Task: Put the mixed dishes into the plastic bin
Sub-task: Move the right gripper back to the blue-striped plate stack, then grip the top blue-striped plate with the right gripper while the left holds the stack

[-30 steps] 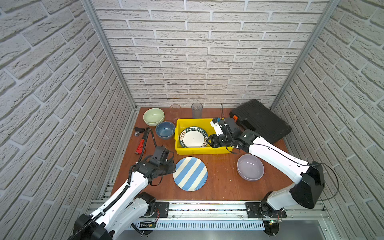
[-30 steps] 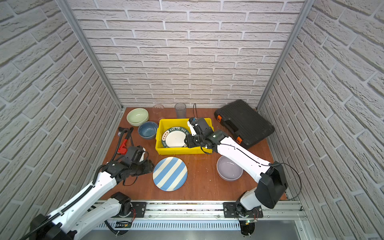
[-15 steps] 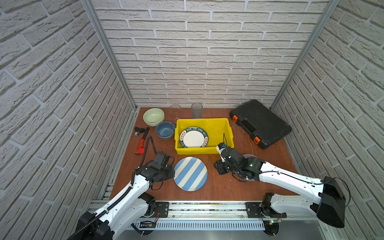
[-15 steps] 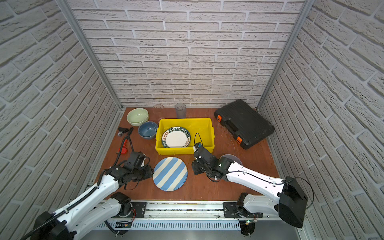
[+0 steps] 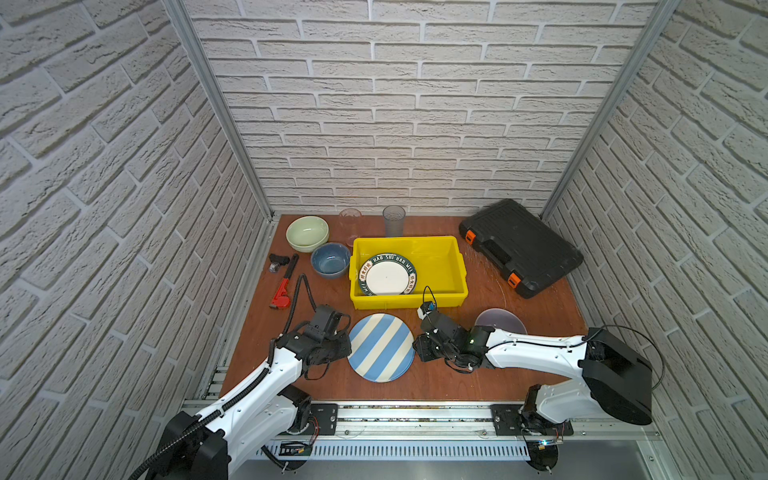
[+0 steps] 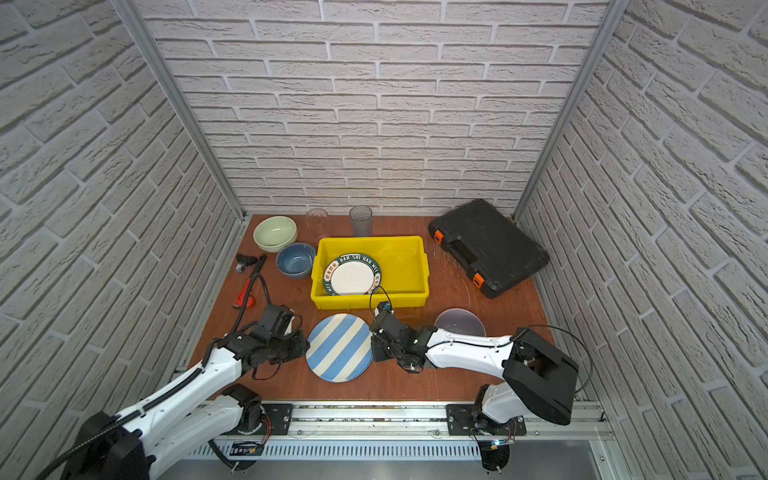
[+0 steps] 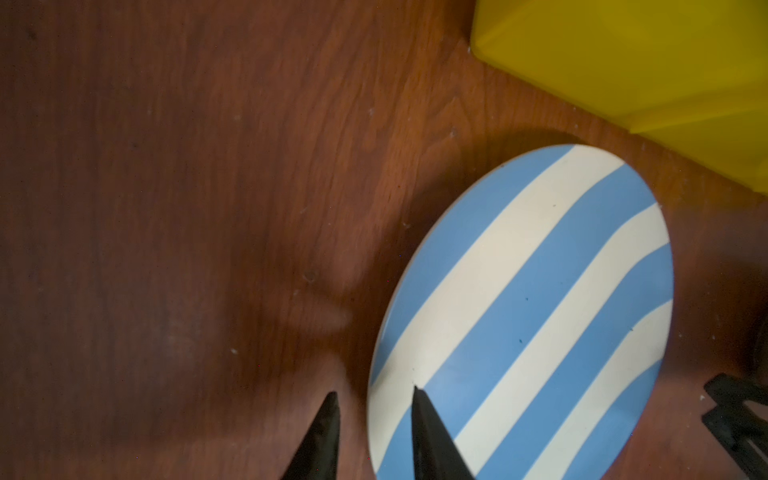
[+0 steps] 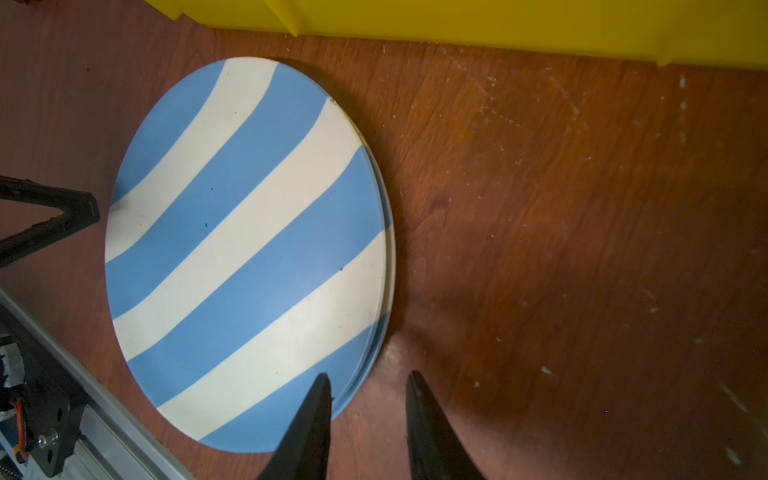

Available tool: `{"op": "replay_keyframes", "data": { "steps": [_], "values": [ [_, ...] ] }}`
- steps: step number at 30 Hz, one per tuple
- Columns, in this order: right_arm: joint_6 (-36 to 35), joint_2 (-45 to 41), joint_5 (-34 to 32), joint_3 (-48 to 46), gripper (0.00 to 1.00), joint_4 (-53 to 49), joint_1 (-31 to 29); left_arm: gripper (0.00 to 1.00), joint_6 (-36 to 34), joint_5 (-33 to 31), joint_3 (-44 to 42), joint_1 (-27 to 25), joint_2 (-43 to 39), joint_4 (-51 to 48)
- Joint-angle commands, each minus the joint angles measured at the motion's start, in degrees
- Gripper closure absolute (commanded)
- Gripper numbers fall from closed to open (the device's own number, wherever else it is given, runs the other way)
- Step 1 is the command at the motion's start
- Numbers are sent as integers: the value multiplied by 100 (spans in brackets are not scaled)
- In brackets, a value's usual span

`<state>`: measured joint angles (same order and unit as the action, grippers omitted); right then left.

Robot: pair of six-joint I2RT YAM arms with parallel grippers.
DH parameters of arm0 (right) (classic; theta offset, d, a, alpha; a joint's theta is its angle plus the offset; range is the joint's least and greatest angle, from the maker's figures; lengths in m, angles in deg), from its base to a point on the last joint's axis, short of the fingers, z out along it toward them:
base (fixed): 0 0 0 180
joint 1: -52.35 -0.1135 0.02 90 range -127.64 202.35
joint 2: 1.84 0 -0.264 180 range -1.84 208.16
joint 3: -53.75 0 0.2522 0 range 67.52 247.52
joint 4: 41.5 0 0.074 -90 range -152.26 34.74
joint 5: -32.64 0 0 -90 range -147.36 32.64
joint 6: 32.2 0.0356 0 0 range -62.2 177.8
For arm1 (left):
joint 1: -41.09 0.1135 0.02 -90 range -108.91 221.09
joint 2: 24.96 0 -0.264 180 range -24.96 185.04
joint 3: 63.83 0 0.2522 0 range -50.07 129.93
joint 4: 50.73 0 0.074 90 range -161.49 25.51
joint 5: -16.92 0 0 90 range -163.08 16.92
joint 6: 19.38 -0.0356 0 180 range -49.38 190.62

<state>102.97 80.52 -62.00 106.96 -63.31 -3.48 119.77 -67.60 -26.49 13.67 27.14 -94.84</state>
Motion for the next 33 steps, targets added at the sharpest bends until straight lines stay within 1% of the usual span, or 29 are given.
{"op": "replay_keyframes", "data": {
  "steps": [1,8,21,24,28,33],
  "values": [
    [218,139,16,-42,67,595,-44,70,-37,-11,-115,-27,48,202],
    [350,461,4,15,70,770,-48,73,-37,6,-186,-30,141,301],
    [502,699,98,10,71,938,-48,80,-63,-11,-266,-34,257,353],
    [498,628,46,19,71,836,-52,83,-63,-11,-270,-31,288,379],
    [380,493,-130,147,71,441,-50,86,-72,-11,-282,-27,325,415],
    [238,443,-217,291,70,160,-50,88,-76,-7,-309,-31,371,467]
  ]
}}
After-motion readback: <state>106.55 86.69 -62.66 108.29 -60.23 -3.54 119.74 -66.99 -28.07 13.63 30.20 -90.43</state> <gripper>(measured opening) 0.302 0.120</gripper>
